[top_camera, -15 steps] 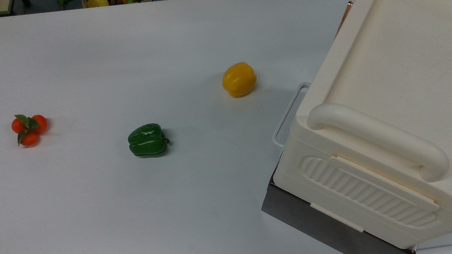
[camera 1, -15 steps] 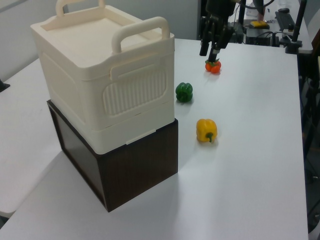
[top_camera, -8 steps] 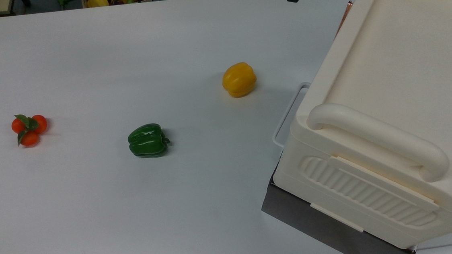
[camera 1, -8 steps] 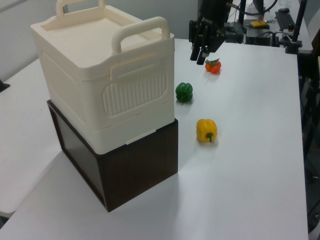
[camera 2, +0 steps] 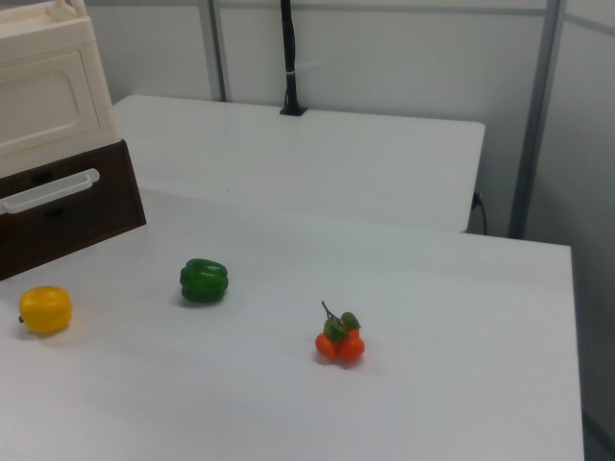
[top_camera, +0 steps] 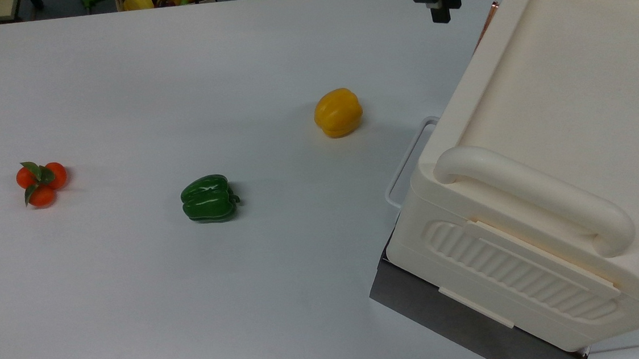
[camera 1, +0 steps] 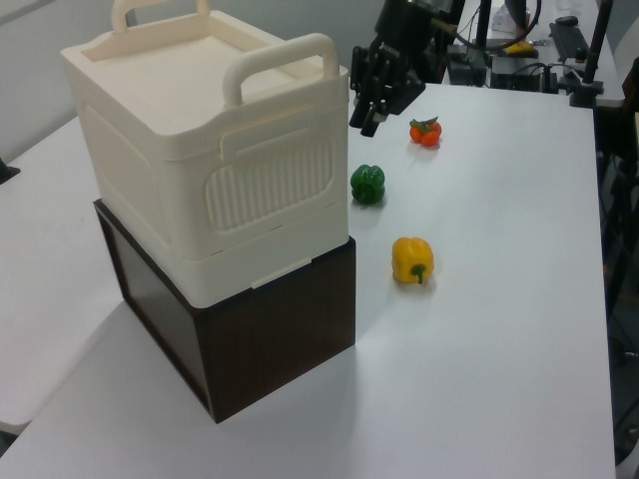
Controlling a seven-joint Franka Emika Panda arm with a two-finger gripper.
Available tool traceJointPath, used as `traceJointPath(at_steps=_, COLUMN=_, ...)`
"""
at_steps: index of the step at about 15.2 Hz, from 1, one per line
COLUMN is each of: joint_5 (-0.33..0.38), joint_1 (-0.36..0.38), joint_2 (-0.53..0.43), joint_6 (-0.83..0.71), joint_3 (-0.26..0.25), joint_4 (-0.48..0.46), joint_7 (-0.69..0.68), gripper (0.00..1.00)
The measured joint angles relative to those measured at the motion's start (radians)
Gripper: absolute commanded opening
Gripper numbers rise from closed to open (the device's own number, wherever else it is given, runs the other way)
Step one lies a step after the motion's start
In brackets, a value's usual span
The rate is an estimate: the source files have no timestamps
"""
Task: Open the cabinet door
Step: 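Move the gripper down to the edge of the cream box door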
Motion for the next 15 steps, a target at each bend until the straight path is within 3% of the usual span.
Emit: traceJointPath(at_steps=15, joint_5=0.0, joint_1=0.001, joint_2=0.026, joint_6=0.112, joint_3=0.05, joint_4=0.0, joint_7=-0.048, gripper=0.31)
